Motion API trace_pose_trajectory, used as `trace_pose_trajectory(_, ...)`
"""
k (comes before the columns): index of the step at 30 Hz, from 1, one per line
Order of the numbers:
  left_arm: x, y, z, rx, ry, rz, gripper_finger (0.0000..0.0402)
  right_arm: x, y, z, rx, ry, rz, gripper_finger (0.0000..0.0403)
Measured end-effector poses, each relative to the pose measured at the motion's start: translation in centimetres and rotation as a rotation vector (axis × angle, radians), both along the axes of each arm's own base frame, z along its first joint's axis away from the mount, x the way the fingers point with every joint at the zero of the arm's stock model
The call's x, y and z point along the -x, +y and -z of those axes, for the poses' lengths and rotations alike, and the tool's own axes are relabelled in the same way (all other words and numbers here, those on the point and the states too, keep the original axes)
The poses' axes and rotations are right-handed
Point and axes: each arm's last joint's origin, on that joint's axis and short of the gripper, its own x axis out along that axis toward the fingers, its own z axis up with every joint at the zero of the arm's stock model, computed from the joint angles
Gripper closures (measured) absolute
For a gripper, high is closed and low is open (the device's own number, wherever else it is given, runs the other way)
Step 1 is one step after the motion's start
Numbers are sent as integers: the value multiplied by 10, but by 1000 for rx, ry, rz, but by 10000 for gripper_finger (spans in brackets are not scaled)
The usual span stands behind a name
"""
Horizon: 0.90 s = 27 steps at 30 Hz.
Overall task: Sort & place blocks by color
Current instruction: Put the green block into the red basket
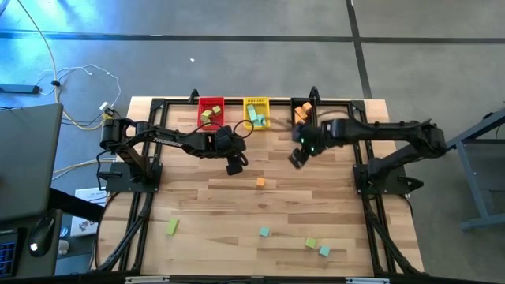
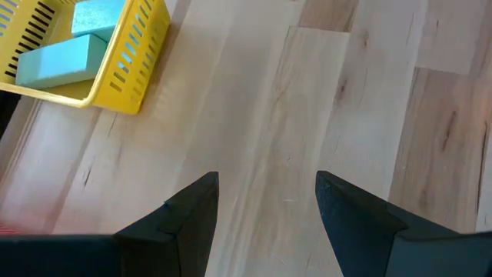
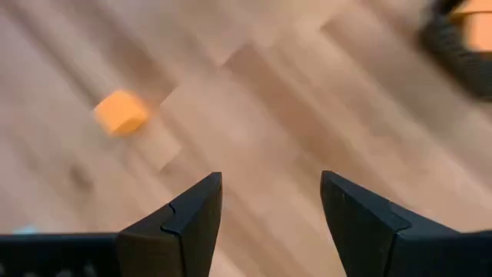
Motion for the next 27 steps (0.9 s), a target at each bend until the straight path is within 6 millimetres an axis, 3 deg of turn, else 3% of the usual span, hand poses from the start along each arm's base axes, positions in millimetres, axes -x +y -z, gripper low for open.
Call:
trace_pose_trajectory(7,1,0,1,31,-19,-53,200,-2,60,0,-11,-11,-139,199)
trace_pose_trajectory(16,1,0,1,65,-38,-104,200,13,126,0,-42,-27,-247,199)
trace_pose_trajectory(22,1,0,1,74,-54,-122,200,28,158,0,-94,-26,-292,199)
trace_pose_trajectory(27,1,0,1,80,-61,-134,200,36,173,0,-139,-23,-267,199)
